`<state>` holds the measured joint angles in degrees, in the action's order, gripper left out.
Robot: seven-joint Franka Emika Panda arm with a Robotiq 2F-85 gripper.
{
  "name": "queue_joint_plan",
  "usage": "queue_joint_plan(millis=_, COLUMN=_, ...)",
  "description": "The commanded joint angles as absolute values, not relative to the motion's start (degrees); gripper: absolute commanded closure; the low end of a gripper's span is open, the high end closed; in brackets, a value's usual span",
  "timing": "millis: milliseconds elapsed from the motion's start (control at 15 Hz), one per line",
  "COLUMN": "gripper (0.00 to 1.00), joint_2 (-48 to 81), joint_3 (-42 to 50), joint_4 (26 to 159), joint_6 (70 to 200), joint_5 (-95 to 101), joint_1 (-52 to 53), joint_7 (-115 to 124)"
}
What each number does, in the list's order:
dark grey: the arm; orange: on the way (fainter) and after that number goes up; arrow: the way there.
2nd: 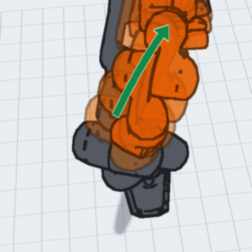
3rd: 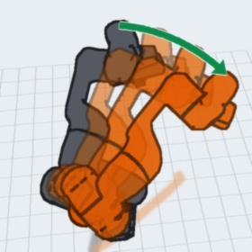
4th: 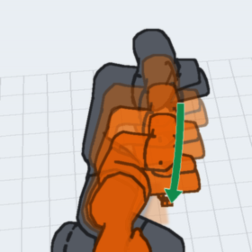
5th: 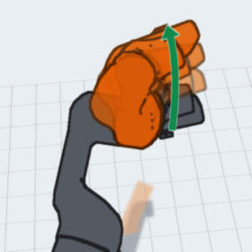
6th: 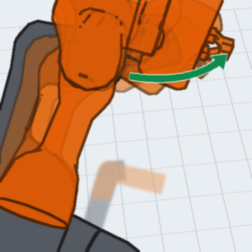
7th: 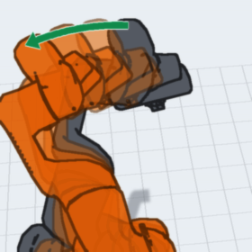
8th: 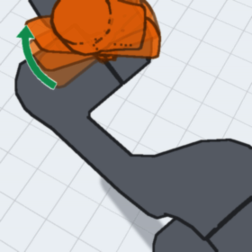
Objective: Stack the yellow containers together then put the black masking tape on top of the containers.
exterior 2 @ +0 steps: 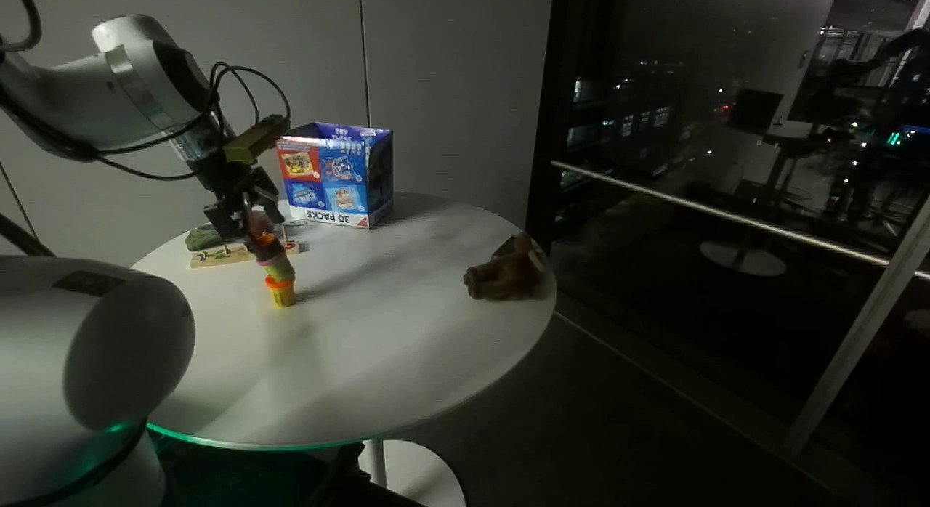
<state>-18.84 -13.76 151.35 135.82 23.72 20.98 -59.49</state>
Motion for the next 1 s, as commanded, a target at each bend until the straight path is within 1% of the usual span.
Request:
queue_joint_plan(millis=0, gripper=0.00, joint_2=-21.02, joint_3=-14.07, joint_4=150.92, joint_6=135.13, joint_5=23.30, joint_1=21.33, joint_7=-59.83)
queue_joint_plan(millis=400, gripper=0.00, joint_2=-24.33, joint_3=-13.00, joint_4=151.65, joint_6=122.61, joint_5=4.95, joint_1=27.43, joint_7=-64.65)
queue_joint_plan(millis=533, gripper=0.00, joint_2=-27.40, joint_3=-14.12, joint_4=153.53, joint_6=122.59, joint_5=3.55, joint_1=28.40, joint_7=-62.63)
queue_joint_plan(millis=800, gripper=0.00, joint_2=-33.76, joint_3=-15.56, joint_4=158.43, joint_6=127.63, joint_5=3.46, joint_1=31.18, joint_7=-59.07)
queue_joint_plan(millis=867, gripper=0.00, joint_2=-34.35, joint_3=-15.05, joint_4=158.99, joint_6=126.38, joint_5=1.71, joint_1=32.42, joint_7=-58.58)
queue_joint_plan(millis=933, gripper=0.00, joint_2=-29.97, joint_3=-14.70, joint_4=155.91, joint_6=125.36, joint_5=4.27, joint_1=31.12, joint_7=-59.58)
